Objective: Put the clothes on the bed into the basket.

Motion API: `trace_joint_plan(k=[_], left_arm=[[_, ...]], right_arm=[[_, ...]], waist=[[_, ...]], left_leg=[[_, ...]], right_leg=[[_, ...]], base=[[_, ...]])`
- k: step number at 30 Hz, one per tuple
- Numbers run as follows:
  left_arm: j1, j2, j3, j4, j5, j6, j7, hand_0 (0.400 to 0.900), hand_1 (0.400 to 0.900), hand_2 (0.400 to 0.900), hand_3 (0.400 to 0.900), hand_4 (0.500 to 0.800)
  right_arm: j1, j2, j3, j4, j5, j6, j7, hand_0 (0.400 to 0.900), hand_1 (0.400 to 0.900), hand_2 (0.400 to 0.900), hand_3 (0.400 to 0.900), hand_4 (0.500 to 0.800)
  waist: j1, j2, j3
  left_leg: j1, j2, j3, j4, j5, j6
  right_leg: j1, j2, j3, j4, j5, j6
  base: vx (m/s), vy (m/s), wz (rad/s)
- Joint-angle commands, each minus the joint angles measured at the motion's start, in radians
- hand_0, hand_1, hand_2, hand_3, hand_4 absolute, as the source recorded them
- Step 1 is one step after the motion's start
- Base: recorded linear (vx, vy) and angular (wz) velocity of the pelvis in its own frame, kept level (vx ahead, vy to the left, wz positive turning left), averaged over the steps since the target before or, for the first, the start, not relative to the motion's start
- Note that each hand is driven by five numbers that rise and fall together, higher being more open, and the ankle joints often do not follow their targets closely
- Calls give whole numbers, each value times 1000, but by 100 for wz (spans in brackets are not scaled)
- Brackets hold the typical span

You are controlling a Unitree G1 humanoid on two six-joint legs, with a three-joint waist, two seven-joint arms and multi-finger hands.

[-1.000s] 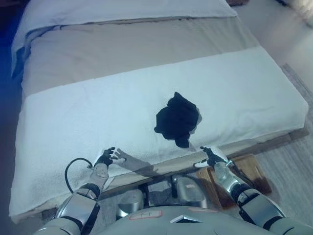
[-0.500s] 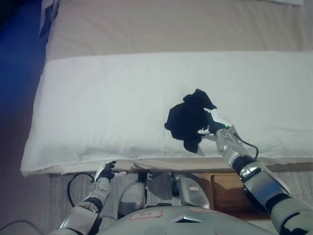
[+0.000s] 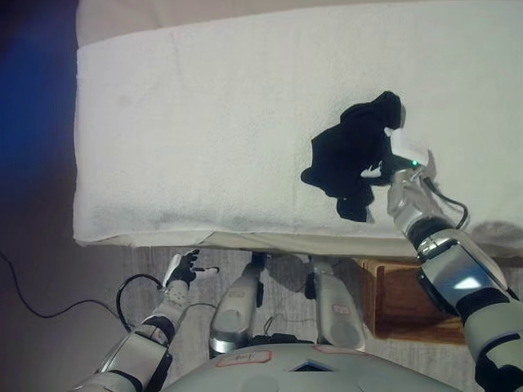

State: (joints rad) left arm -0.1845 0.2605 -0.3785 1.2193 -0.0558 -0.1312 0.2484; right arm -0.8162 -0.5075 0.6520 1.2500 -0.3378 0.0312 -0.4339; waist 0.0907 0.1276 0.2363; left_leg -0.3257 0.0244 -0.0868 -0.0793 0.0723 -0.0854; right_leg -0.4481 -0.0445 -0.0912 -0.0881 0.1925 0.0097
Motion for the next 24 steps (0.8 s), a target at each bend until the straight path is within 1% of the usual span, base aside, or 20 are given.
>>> trace_joint_plan(k=[1,3,4,7,10,14,16,18,20,23,24], left_arm=[[-40,52,-46,10,-38,-6,24,900,900,900,900,800],[-27,51,-47,-3,-38,-9,19,900,900,900,900,800],[-19,50,-44,-11,-41,-11,13,900,900,900,900,800],[-8,47,-36,-18,-39,-9,11,900,900,900,900,800],[-36,40,-30,13,-39,0,23,900,900,900,900,800],[-92,20,-8,75,-38,19,47,900,900,900,900,800],[-95,10,2,96,-28,31,47,900,900,900,900,800],[-87,0,14,112,-15,41,43,900,900,900,900,800],[-71,-2,29,127,-2,51,33,900,900,900,900,800],[-53,8,54,139,15,60,18,900,900,900,900,800],[-48,9,53,140,29,61,13,900,900,900,900,800]], right_arm=[[-146,5,61,102,18,-14,32,900,900,900,900,800],[-144,-11,51,110,22,-13,32,900,900,900,900,800],[-134,-19,42,103,28,-15,30,400,400,400,400,500],[-94,-4,23,83,38,-18,30,400,400,400,400,500],[-52,33,9,69,54,-15,28,400,400,400,400,500],[49,92,-21,21,88,-16,25,400,400,400,400,500],[111,107,-44,4,113,-20,31,400,400,400,400,500],[176,108,-82,-12,141,-23,36,400,400,400,400,500],[235,91,-124,-14,159,-22,47,400,400,400,400,500],[309,44,-208,-20,192,-25,53,400,400,400,400,500],[326,35,-224,-17,196,-26,60,400,400,400,400,500]], waist=[[70,19,53],[73,29,58],[73,33,59],[65,32,63],[46,21,53],[0,0,24],[-20,-9,5],[-41,-22,-17],[-58,-33,-39],[-92,-50,-75],[-102,-54,-86]], left_leg=[[-8,-42,50,-8,17,5],[-19,-46,52,-8,19,2],[-20,-46,56,-8,18,1],[-8,-46,60,-8,12,0],[20,-43,66,-8,-4,4],[71,-33,76,-8,-29,9],[107,-29,85,-8,-46,13],[155,-26,95,-8,-65,19],[205,-24,107,-8,-85,26],[276,-23,146,-8,-108,35],[295,-23,162,-8,-116,39]], right_leg=[[33,-1,61,1,-51,65],[22,-4,61,1,-48,67],[20,-5,62,1,-47,69],[30,-2,67,1,-53,68],[53,3,75,1,-61,64],[95,2,81,1,-75,57],[125,4,84,1,-84,54],[164,7,91,1,-94,51],[205,11,103,1,-103,50],[254,24,139,1,-107,54],[269,29,154,1,-108,55]], base=[[10,5,5],[27,15,1],[45,20,-6],[54,16,-17],[55,6,-20],[60,-5,-8],[77,2,-10],[97,4,-26],[86,4,-37],[36,19,-60],[-17,29,-70]])
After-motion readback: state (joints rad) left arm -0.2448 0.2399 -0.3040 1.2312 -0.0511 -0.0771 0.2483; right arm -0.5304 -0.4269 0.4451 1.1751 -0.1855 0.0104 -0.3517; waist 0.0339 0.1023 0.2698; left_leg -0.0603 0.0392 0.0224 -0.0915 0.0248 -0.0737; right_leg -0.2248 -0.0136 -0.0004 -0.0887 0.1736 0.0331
